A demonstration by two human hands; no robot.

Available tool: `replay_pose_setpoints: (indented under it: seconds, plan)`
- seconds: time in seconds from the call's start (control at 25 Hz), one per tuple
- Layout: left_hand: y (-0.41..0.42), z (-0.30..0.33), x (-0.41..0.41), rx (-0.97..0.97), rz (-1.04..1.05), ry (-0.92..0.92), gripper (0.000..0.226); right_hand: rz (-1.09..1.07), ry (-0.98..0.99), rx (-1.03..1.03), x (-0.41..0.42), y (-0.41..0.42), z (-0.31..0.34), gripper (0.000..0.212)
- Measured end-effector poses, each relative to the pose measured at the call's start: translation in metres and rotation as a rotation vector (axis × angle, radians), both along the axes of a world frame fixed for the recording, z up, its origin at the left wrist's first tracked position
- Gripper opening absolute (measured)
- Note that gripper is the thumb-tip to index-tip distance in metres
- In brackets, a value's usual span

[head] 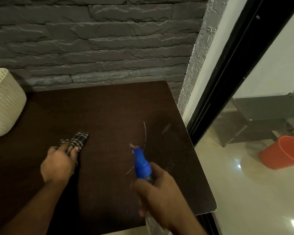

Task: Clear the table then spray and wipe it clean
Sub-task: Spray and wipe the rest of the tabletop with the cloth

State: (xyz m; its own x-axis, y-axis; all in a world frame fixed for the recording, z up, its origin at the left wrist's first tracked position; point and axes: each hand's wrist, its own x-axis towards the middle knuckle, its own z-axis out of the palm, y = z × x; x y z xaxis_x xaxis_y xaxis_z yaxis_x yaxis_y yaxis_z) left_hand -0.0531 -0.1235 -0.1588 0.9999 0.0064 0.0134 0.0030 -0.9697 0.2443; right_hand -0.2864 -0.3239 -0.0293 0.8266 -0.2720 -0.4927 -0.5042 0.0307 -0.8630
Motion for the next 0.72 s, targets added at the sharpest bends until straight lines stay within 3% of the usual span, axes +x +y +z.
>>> replay_pose_setpoints:
  seconds: [0.2,0.44,0.56,0.72]
  plan:
    - [0.002,0.000,-0.001,0.011,-0.022,-0.009,0.043,-0.208,-0.033,-0.045,-0.009,-0.025,-0.006,0.017]
    - [0.000,0.003,0.000,0.033,-0.031,-0.010,0.043,-0.078,-0.036,0.006,-0.010,-0.035,-0.001,0.033]
    - [-0.005,0.003,0.013,0.052,-0.035,-0.018,0.046,-0.172,-0.061,0.017,-0.008,-0.036,-0.005,0.025]
    - [-0.038,0.001,0.038,0.014,-0.043,-0.039,0.043,-0.297,-0.080,0.102,-0.004,-0.045,-0.007,0.038]
